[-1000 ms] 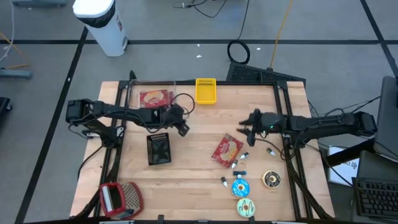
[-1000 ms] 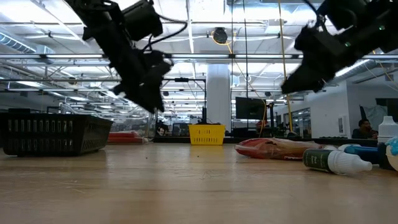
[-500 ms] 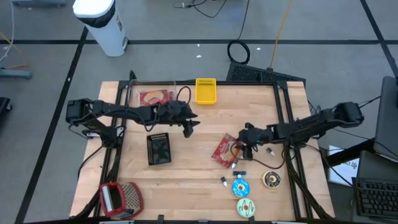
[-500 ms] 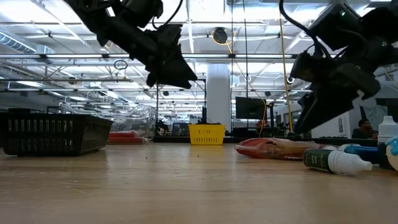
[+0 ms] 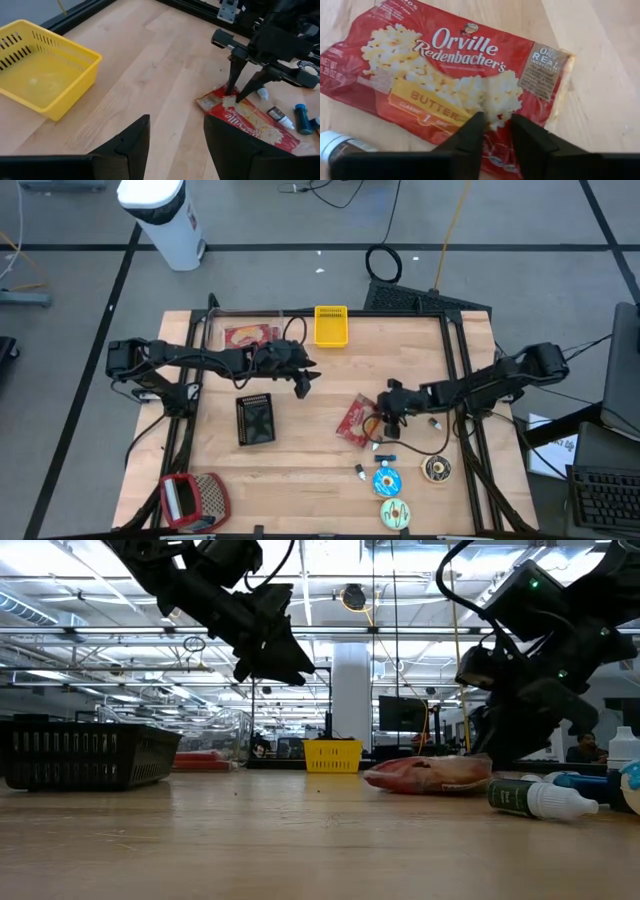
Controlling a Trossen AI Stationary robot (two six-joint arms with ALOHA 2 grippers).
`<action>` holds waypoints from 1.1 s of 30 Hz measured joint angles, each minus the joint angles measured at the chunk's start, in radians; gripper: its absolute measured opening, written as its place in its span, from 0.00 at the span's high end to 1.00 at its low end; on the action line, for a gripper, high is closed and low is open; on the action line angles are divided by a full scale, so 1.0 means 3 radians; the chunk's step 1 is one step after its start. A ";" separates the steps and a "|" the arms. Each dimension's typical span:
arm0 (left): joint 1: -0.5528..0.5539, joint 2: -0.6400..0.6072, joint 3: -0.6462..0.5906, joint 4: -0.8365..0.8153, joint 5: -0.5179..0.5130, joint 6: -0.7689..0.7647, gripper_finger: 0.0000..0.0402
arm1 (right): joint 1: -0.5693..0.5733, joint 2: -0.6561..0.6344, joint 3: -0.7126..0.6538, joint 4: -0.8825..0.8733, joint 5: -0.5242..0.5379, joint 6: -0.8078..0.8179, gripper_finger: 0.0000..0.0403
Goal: Pick & Place Food Item
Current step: Put the popcorn pack into the transparent bin
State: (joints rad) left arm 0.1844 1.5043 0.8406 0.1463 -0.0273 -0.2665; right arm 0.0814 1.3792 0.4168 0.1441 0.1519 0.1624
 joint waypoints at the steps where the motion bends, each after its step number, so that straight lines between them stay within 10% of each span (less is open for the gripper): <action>1: 0.0000 0.0000 -0.0001 0.0000 0.0000 0.0000 0.54 | -0.0012 0.0001 0.0000 0.0026 0.0000 -0.0030 0.84; 5: -0.0003 0.0000 0.0000 -0.0001 0.0000 0.0006 0.54 | -0.0061 0.0006 -0.0006 0.0111 0.0007 -0.0208 0.98; 27: 0.0015 0.0004 -0.0001 0.0462 0.0009 -0.0284 0.54 | -0.0163 -0.0888 -0.0015 0.1020 0.0187 -0.1650 1.00; 33: 0.0155 0.0004 -0.0001 0.0644 0.0664 -0.0473 0.53 | -0.0156 -0.0909 -0.0014 0.1388 -0.0113 -0.1824 1.00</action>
State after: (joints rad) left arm 0.2311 1.5055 0.8402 0.3396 0.1721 -0.4084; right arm 0.0345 1.1065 0.4126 0.5606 0.1179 -0.3849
